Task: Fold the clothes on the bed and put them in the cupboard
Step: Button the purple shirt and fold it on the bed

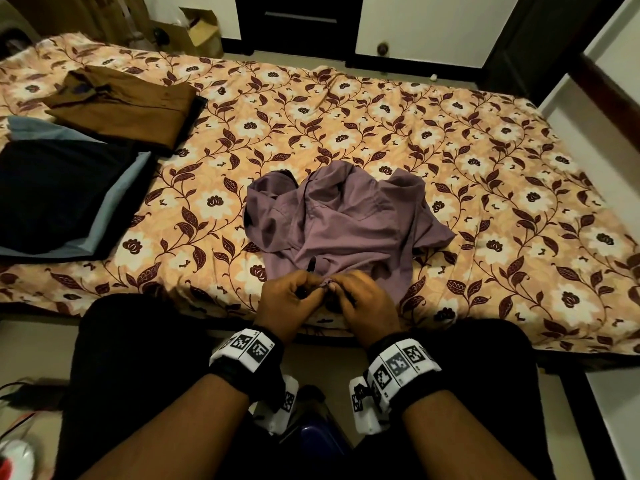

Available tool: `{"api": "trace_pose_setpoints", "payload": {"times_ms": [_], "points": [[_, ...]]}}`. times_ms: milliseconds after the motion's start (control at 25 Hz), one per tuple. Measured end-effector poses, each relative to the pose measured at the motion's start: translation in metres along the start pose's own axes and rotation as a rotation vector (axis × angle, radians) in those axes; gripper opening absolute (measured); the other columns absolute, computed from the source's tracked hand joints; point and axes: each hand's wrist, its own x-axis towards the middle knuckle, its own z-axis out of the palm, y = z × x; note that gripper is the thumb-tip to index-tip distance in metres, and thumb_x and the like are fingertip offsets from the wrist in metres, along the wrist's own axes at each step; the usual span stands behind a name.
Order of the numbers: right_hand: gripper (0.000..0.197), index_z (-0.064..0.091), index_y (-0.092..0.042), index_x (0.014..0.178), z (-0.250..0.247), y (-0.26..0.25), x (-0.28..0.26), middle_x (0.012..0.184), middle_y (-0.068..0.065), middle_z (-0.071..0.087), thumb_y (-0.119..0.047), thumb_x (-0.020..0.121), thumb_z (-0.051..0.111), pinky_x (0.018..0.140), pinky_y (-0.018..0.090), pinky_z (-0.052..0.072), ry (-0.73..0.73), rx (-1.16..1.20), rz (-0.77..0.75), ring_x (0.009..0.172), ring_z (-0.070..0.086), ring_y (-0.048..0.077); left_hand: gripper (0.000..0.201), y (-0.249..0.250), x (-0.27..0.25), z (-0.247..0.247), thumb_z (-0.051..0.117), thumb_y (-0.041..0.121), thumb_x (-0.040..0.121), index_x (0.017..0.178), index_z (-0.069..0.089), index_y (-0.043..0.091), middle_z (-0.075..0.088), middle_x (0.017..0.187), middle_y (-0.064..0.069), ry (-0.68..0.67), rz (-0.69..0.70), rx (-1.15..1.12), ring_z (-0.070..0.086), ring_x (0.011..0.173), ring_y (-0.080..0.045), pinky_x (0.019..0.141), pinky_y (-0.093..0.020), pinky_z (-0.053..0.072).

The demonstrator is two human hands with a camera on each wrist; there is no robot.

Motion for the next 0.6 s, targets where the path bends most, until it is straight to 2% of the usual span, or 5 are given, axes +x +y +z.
{"api": "trace_pose_setpoints", "payload": {"times_ms": [200,280,400,520,600], "points": [[0.024,0.074,-0.01,0.099,-0.005,0.007,0.004,0.092,0.002,0.069,-0.022,0.088,0.055,0.077,0.017,0.048,0.018,0.237,-0.011,0.086,0.062,0.01,0.014,0.004,-0.003,0.001,0.072,0.02,0.084,0.098,0.073,0.016,0.073,0.083,0.005,-0.007,-0.036,-0.051,0.069,0.072,-0.002,0.062,-0.025,0.059],[0.017,0.074,-0.012,0.098,-0.01,0.002,0.004,0.09,-0.005,0.068,-0.016,0.086,0.062,0.078,0.013,0.048,0.014,0.437,0.13,0.086,0.062,0.002,0.021,0.004,-0.002,-0.001,0.072,0.024,0.086,0.106,0.068,0.02,0.073,0.087,0.003,0.015,-0.092,-0.088,0.071,0.077,-0.005,0.063,-0.028,0.06],[0.012,0.071,-0.014,0.088,-0.016,-0.008,0.004,0.082,-0.004,0.069,-0.005,0.088,0.064,0.069,0.017,0.052,-0.024,0.69,0.391,0.076,0.064,0.003,0.018,0.001,0.001,-0.002,0.069,0.028,0.086,0.1,0.07,0.017,0.073,0.088,0.003,-0.025,-0.108,-0.074,0.071,0.08,-0.009,0.066,-0.036,0.061],[0.018,0.067,-0.013,0.077,-0.018,-0.007,0.008,0.068,-0.007,0.067,0.002,0.086,0.063,0.061,0.018,0.05,0.107,0.855,0.619,0.065,0.062,0.002,0.015,0.008,0.004,-0.001,0.072,0.007,0.084,0.095,0.074,0.016,0.074,0.092,0.003,-0.056,-0.151,-0.126,0.071,0.086,-0.008,0.078,-0.035,0.06],[0.014,0.068,-0.01,0.079,-0.021,-0.005,0.01,0.07,-0.006,0.069,0.003,0.085,0.064,0.063,0.019,0.051,0.166,0.91,0.649,0.067,0.064,0.005,0.02,0.016,0.008,-0.001,0.07,0.002,0.081,0.093,0.074,0.018,0.074,0.094,0.005,-0.061,-0.09,-0.152,0.07,0.091,-0.007,0.085,-0.029,0.057]]}}
